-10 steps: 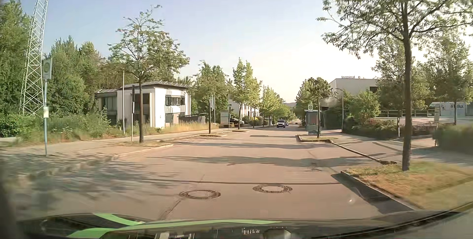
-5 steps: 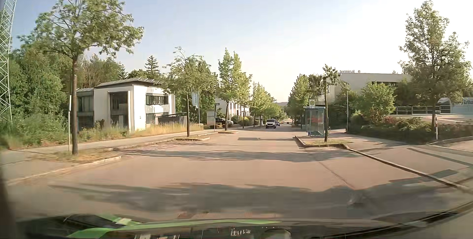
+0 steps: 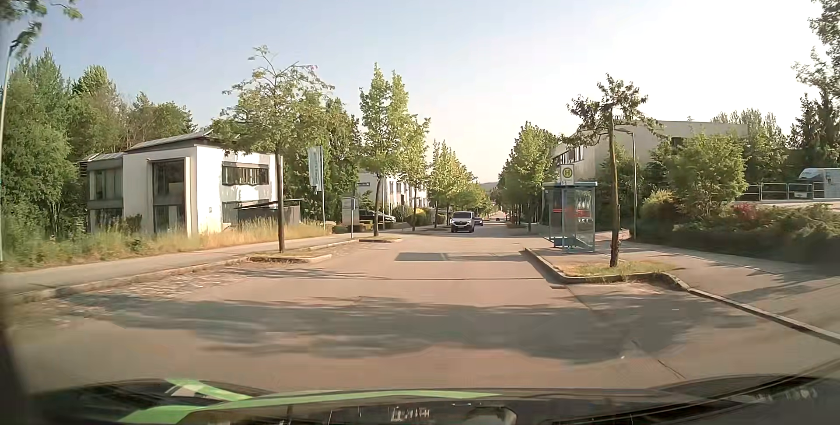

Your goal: Follow the waypoints while adhering to traffic rules and regulations

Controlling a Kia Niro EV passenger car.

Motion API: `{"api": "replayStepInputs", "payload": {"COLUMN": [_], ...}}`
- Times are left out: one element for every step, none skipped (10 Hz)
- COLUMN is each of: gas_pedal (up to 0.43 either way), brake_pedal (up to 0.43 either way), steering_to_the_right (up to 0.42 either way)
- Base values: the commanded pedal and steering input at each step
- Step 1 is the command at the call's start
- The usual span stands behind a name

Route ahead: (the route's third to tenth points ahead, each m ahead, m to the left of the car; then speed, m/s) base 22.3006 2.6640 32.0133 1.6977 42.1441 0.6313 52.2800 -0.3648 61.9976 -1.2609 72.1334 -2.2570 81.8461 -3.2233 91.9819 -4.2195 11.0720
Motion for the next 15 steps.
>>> {"api": "replayStepInputs", "payload": {"gas_pedal": [0.079, 0.079, 0.079, 0.079, 0.079, 0.079, 0.079, 0.079, 0.079, 0.079, 0.079, 0.079, 0.079, 0.079, 0.079], "brake_pedal": [0.000, 0.000, 0.000, 0.000, 0.000, 0.000, 0.000, 0.000, 0.000, 0.000, 0.000, 0.000, 0.000, 0.000, 0.000], "steering_to_the_right": [0.022, 0.022, 0.022, 0.022, 0.022, 0.022, 0.022, 0.022, 0.021, 0.020, 0.019, 0.015, 0.009, 0.005, 0.005]}}
